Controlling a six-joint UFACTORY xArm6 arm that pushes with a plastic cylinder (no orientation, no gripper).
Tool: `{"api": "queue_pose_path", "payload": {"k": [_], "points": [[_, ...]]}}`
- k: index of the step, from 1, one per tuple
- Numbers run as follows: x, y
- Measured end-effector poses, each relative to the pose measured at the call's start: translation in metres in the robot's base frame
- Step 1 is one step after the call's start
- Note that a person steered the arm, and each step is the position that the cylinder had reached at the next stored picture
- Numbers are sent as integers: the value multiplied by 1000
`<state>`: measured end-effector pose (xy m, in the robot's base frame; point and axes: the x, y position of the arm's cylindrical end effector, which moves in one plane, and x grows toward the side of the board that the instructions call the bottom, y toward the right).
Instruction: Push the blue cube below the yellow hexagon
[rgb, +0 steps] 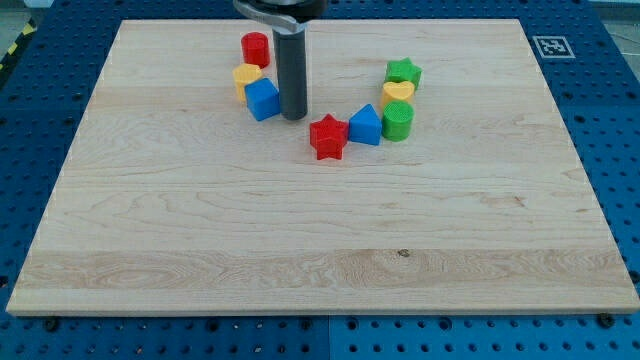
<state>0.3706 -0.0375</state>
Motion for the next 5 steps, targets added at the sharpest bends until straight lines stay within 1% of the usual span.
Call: {"api": "queue_pose_path", "payload": {"k": [1, 2, 3, 5], "points": [[-6, 1], [7, -4], [9, -17], [9, -15]]}}
